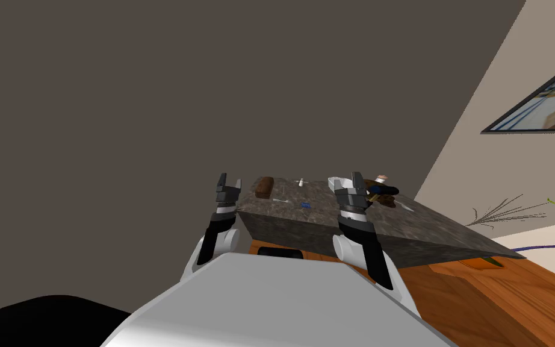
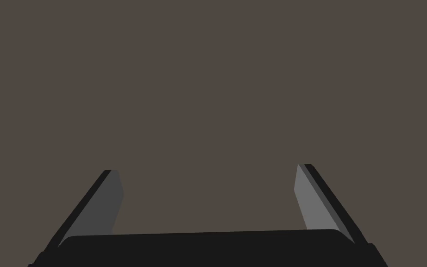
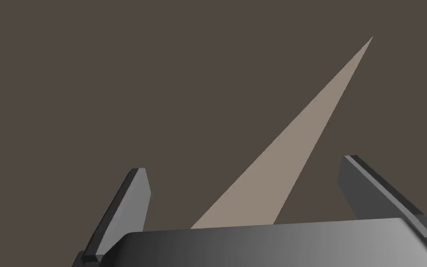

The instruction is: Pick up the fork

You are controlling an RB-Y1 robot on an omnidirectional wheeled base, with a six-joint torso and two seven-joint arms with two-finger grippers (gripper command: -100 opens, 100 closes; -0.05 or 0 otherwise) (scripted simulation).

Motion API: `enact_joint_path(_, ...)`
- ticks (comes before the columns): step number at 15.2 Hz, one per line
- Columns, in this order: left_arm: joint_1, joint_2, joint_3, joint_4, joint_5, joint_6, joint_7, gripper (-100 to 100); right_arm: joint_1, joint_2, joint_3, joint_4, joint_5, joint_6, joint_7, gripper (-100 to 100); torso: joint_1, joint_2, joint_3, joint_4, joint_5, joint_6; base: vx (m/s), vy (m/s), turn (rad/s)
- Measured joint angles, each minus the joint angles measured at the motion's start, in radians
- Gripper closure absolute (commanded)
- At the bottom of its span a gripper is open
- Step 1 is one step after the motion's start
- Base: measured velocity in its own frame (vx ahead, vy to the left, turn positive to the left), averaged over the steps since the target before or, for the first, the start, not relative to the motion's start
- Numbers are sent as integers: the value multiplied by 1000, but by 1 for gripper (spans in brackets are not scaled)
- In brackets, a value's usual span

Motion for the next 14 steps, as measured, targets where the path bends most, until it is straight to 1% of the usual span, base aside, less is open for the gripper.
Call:
enact_joint_path(2, -7, 29, -2, 10, 0, 10, -3, -100, 0, 0, 0, 0, 0, 0, 0, 0, -1, 0, 0, 0, 0, 0, -6, -27, 2)
enact_joint_path(4, -27, 75, 5, 22, 6, 47, -5, -100, 0, 0, 0, 0, 0, 0, 0, 0, -2, 0, 0, 0, 0, 0, -14, -59, 3)
enact_joint_path(5, -49, 96, 8, 43, 8, 70, -8, -100, 0, 0, 0, 0, 0, 0, 0, 0, -4, 0, 0, 0, -1, 0, -22, -64, 3)
enact_joint_path(9, -86, 141, 9, 83, 13, 141, -20, -100, 0, 0, 0, 0, 0, 0, 0, 0, -3, 1, 1, 0, -1, 0, -21, -48, 2)
enact_joint_path(12, -115, 161, 7, 120, 15, 186, -31, -100, 0, 0, 0, 0, 0, 0, 0, 0, -4, 1, 0, 0, -1, 0, -12, -53, 1)
enact_joint_path(14, -134, 180, 12, 133, 22, 224, -35, -100, 0, 0, 0, 0, 0, 0, 0, 0, -4, 0, 0, 0, -1, 0, -11, -47, 4)
